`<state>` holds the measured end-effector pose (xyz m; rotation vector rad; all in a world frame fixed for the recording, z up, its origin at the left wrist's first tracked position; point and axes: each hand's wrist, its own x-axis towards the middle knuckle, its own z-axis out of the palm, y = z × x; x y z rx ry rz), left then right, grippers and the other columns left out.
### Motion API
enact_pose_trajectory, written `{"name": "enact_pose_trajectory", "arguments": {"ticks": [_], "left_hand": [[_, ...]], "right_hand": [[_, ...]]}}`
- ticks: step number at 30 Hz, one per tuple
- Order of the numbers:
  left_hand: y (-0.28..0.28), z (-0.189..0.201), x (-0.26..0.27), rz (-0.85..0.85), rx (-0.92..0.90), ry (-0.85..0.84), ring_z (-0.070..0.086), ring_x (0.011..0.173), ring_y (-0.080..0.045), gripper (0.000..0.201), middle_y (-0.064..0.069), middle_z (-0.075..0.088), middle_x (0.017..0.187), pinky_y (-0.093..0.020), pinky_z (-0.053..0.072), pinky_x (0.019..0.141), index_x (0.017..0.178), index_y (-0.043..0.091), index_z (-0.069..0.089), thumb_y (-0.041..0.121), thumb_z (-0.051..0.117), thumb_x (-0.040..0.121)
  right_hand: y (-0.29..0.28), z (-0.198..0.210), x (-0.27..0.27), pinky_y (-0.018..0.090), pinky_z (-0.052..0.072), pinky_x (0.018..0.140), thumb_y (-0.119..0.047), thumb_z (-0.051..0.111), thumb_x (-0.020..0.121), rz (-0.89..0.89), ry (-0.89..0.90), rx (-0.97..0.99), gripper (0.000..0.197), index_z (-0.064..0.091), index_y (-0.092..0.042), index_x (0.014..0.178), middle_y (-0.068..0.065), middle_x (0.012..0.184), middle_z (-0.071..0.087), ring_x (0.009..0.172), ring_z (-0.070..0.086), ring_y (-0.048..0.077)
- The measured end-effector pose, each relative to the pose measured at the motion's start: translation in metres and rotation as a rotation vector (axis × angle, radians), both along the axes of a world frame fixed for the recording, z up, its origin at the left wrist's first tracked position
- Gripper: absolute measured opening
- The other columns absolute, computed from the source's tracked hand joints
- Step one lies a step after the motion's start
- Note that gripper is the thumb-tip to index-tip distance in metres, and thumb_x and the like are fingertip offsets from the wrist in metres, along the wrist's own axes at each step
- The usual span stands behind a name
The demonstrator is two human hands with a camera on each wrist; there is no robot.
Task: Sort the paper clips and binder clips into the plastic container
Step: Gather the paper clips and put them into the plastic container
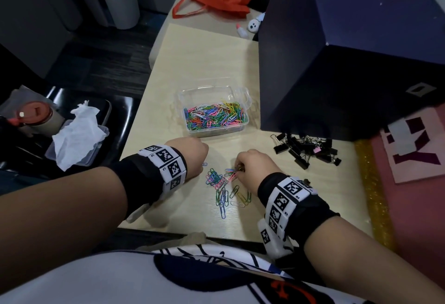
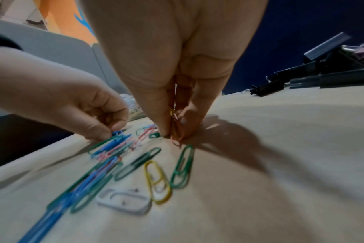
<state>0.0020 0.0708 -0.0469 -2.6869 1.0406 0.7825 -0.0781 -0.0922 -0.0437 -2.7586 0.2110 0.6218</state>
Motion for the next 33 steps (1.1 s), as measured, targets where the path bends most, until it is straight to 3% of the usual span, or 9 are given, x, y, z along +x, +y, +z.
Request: {"name": "enact_pose_trajectory", "arguments": {"ticks": [7,11,12,14,17,22,25,27,33], "left_hand": [[0.001,0.012,0.006,-0.017,-0.105,-0.021,0.059,0.089,-0.03,0.014,-0.008,0.062,0.098,-0.034,0.048,0.07,0.097,0.014,0.055,0.021,0.048,0.088],[0.0,0.031,0.021,0.045,-0.288,-0.057,0.058,0.093,-0.028,0.009,-0.006,0.06,0.1,-0.032,0.044,0.074,0.094,0.017,0.056,0.021,0.051,0.088],[0.0,0.036,0.027,0.072,-0.34,-0.074,0.059,0.094,-0.028,0.008,-0.006,0.061,0.1,-0.033,0.046,0.077,0.094,0.018,0.056,0.021,0.052,0.088],[0.001,0.043,0.038,0.128,-0.413,-0.114,0.059,0.096,-0.029,0.012,-0.006,0.062,0.102,-0.036,0.048,0.082,0.096,0.017,0.06,0.023,0.052,0.09],[0.001,0.049,0.05,0.139,-0.445,-0.157,0.059,0.102,-0.028,0.019,-0.005,0.063,0.106,-0.036,0.047,0.085,0.105,0.019,0.065,0.026,0.052,0.093],[-0.005,0.045,0.045,0.104,-0.433,-0.151,0.059,0.102,-0.026,0.02,-0.003,0.061,0.107,-0.034,0.048,0.082,0.106,0.022,0.066,0.025,0.051,0.093],[-0.011,0.038,0.03,0.02,-0.399,-0.1,0.058,0.106,-0.025,0.023,-0.002,0.06,0.112,-0.035,0.049,0.085,0.11,0.023,0.064,0.026,0.049,0.092],[-0.016,0.032,0.018,-0.067,-0.325,-0.022,0.057,0.108,-0.023,0.027,0.001,0.057,0.118,-0.034,0.049,0.087,0.116,0.025,0.061,0.031,0.051,0.091],[-0.02,0.013,-0.004,-0.246,-0.08,0.126,0.055,0.101,-0.022,0.06,0.002,0.049,0.113,-0.038,0.052,0.083,0.122,0.026,0.051,0.053,0.07,0.073]], "right_hand": [[-0.009,0.02,0.033,0.022,0.046,0.078,-0.017,0.065,0.083,-0.164,-0.049,0.093,0.007,0.066,-0.022,0.088,0.0,0.092,0.066,0.09,0.063,0.021],[-0.006,0.036,0.061,0.009,0.041,0.055,-0.02,0.065,0.084,-0.211,-0.213,0.163,0.005,0.064,-0.024,0.086,-0.008,0.081,0.063,0.062,0.056,0.01],[-0.005,0.039,0.068,0.008,0.041,0.057,-0.021,0.065,0.084,-0.224,-0.271,0.19,0.006,0.063,-0.026,0.084,-0.007,0.083,0.063,0.064,0.057,0.01],[-0.003,0.045,0.078,0.019,0.048,0.078,-0.024,0.066,0.083,-0.245,-0.356,0.248,0.007,0.064,-0.029,0.087,-0.001,0.095,0.067,0.082,0.063,0.015],[-0.004,0.05,0.082,0.031,0.047,0.096,-0.028,0.066,0.085,-0.221,-0.284,0.277,0.029,0.064,-0.026,0.114,-0.001,0.115,0.066,0.102,0.062,0.019],[-0.013,0.053,0.065,0.026,0.042,0.093,-0.021,0.062,0.087,-0.173,-0.187,0.098,0.033,0.058,-0.021,0.119,0.007,0.123,0.053,0.106,0.057,0.025],[-0.019,0.044,0.047,0.027,0.044,0.086,-0.025,0.062,0.086,-0.114,0.09,-0.032,0.037,0.054,-0.018,0.121,0.008,0.122,0.056,0.109,0.056,0.026],[-0.022,0.032,0.034,0.03,0.044,0.09,-0.026,0.062,0.085,-0.078,0.235,-0.08,0.048,0.047,-0.016,0.13,0.01,0.128,0.049,0.115,0.053,0.028],[-0.018,0.009,0.013,0.038,0.033,0.109,0.005,0.045,0.082,0.134,0.07,0.027,0.073,0.028,-0.024,0.146,-0.002,0.153,0.019,0.129,0.032,0.028]]}}
